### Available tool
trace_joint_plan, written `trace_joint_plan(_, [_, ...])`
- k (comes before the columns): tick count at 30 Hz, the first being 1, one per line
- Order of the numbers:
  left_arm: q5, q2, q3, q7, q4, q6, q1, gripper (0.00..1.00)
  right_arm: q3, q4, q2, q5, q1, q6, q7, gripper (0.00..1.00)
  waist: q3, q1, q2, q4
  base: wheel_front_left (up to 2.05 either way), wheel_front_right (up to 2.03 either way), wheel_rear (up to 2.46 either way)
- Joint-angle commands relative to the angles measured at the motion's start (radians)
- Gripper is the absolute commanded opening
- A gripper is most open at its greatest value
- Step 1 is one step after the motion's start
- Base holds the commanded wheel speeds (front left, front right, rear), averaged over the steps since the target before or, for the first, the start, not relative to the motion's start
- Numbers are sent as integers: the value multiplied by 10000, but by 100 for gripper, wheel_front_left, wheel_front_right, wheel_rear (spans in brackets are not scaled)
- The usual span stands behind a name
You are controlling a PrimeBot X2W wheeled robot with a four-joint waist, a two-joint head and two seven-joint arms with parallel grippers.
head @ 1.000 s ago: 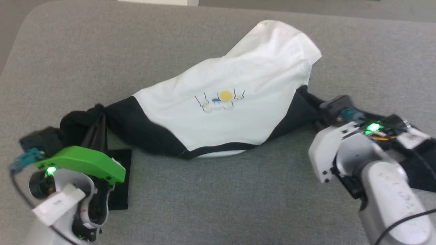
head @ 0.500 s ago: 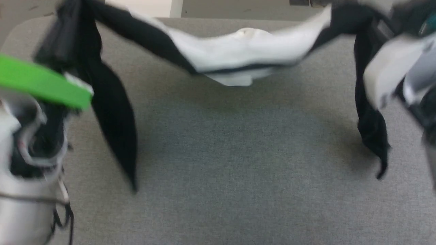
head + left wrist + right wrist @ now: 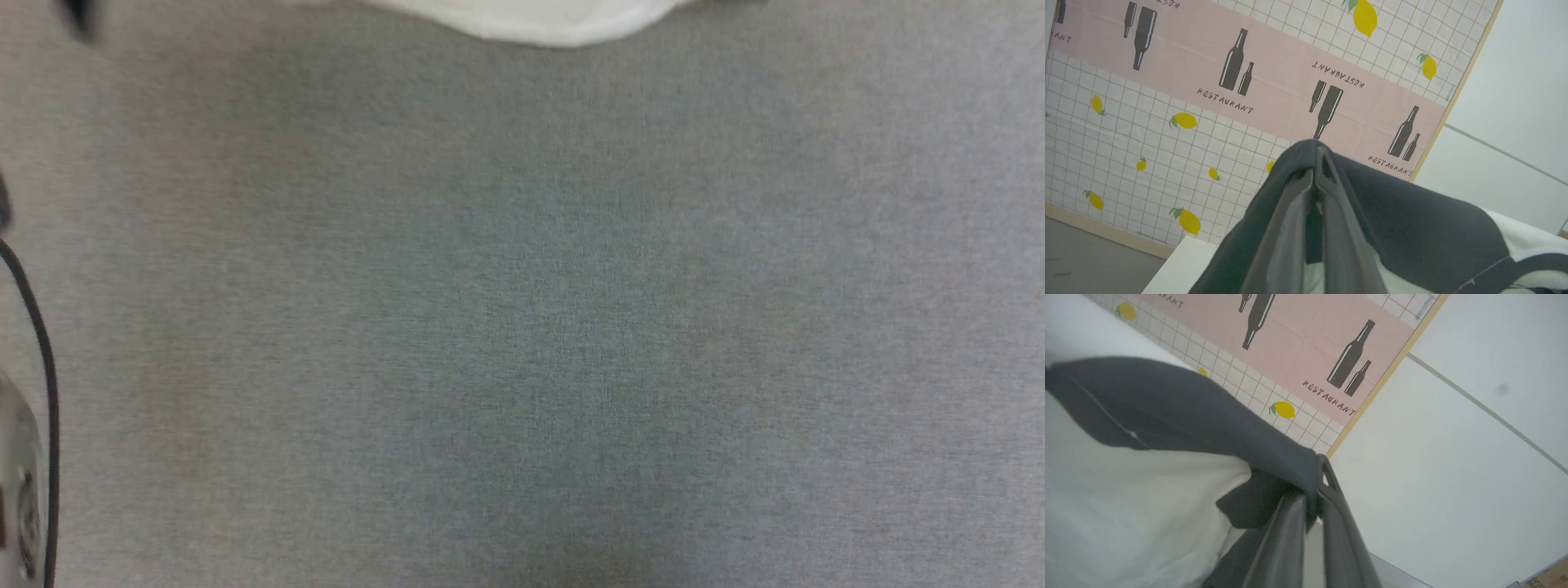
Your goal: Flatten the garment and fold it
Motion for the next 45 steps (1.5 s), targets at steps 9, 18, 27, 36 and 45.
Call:
trace_joint_plan(9, [114,-265,622,-1645,1392,-394,-2147,0,-1809,1667,702,-1938,-2151,-21,-2473,0,1512,-3,0,-272,0,0,0])
trace_joint_plan(18, [79,-398,103,-1779,2471,-1168,-998,0,-1514,2977,904,-1802,-1208,-21,-3557,0,1744,-3,0,-65,0,0,0])
trace_joint_plan(27, [223,50,-783,-890,2641,-1573,2383,0,221,2670,193,511,2033,-21,-3137,0,561,-3,0,8,0,0,0])
trace_joint_plan(36, [-499,275,-1264,589,702,-1111,6962,0,-11,-617,-918,2404,6902,-21,-1041,0,-901,-3,0,158,0,0,0])
trace_joint_plan(45, [-910,624,-1591,1416,-1297,-334,10740,0,-2347,-4572,65,2132,12097,-21,1024,0,-1935,-3,0,440,0,0,0])
